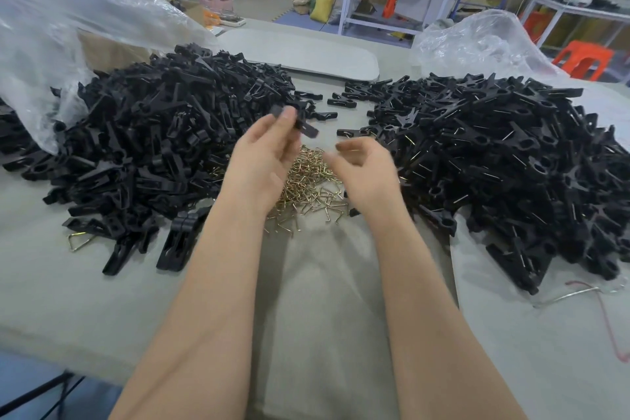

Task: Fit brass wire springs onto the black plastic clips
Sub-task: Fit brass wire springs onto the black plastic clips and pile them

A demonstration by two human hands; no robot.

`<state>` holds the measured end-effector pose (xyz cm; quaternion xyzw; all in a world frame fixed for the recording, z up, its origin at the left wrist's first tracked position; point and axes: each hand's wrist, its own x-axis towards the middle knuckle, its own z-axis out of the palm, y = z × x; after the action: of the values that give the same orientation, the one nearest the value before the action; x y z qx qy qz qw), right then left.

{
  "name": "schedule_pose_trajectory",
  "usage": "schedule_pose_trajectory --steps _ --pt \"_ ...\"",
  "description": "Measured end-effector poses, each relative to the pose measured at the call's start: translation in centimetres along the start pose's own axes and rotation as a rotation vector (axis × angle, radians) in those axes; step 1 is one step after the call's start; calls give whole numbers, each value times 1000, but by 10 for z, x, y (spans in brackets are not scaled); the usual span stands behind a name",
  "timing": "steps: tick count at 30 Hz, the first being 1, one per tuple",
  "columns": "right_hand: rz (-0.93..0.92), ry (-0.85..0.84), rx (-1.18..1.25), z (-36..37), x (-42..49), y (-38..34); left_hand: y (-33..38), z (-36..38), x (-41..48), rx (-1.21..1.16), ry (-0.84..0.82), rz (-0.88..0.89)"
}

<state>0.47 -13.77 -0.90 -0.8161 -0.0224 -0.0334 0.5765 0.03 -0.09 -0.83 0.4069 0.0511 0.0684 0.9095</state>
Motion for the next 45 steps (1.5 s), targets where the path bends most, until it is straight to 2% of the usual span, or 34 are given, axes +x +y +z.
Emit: schedule_pose_trajectory --steps 2,3,5,9,11,16,23,25,28,30,34,38,42,45 --pt "-90 -125 -527 8 -4 5 6 -3 3 -316 129 -13" --pt "-114 -192 -684 14 -6 7 8 -3 3 -422 165 -19" --pt "-160 -231 -800 29 -11 10 10 -2 1 -493 188 -32" --pt "-288 -59 -709 43 -12 15 10 1 -4 -479 176 -53" --pt "-305 -30 -617 41 -9 16 9 0 -3 -454 196 -55" --pt "-197 28 -180 27 -4 8 3 -2 1 -257 245 -92" --pt "-23 -32 284 11 -3 2 4 3 -1 -301 202 -182" --pt "-10 -56 292 13 -3 2 4 2 -1 -299 192 -185" --pt "-71 -40 96 15 -3 4 3 1 -1 -215 184 -194" --pt "-108 -15 55 13 -3 2 2 2 -1 -160 198 -181" --pt "-88 -11 187 10 -5 -1 -1 5 1 -102 198 -148" --pt "9 -70 361 10 -5 -4 -2 7 1 -138 158 -164" --pt "2 -47 295 10 -5 -2 -3 5 0 -94 158 -159" --pt "19 -48 352 10 -5 -2 -3 4 -1 -7 166 -138"
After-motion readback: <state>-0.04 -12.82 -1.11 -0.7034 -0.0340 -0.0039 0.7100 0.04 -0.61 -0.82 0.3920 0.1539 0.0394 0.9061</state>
